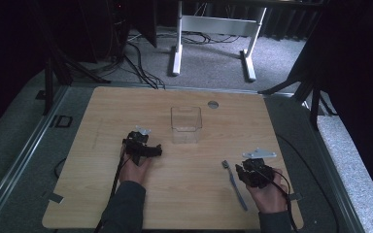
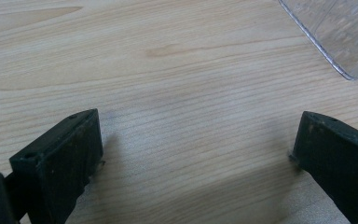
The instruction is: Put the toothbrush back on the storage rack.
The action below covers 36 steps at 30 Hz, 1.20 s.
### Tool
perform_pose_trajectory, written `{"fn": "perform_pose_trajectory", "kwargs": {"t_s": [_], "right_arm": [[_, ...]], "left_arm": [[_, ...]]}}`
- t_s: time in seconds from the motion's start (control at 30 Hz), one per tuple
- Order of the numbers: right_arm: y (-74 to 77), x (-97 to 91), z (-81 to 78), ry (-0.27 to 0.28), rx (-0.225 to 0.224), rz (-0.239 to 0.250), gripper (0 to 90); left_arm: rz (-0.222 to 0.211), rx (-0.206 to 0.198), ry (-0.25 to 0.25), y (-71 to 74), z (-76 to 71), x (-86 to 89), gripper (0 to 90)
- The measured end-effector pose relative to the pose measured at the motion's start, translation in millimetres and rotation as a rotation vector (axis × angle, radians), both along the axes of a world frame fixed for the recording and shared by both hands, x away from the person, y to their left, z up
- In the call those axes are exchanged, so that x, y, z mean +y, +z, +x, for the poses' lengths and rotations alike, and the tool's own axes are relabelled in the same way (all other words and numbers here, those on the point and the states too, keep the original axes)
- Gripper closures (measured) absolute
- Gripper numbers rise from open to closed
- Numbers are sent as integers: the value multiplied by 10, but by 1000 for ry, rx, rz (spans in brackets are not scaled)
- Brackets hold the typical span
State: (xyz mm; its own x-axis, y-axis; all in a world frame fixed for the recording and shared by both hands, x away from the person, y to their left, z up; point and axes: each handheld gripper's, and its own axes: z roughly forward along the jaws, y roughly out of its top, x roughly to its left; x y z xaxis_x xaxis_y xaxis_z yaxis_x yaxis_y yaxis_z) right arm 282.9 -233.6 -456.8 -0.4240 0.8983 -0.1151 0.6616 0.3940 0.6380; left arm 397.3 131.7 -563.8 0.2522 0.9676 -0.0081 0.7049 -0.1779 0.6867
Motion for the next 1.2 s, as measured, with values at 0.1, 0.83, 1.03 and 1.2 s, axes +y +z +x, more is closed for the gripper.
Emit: {"fn": "perform_pose_trajectory", "kwargs": {"t_s": [0.1,0.83,1.03,1.2], "right_arm": [[-5,7,23,-8,8,0,708],[-96,35,122,-41,76,-53,645],[-113,49,156,-39,100,-48,607],[-141,52,181,-36,128,-54,607]], "left_arm": [[0,0,0,0,0,0,14],[0,0,0,0,0,0,15],[0,0,0,0,0,0,14],[0,0,0,0,0,0,15]]}}
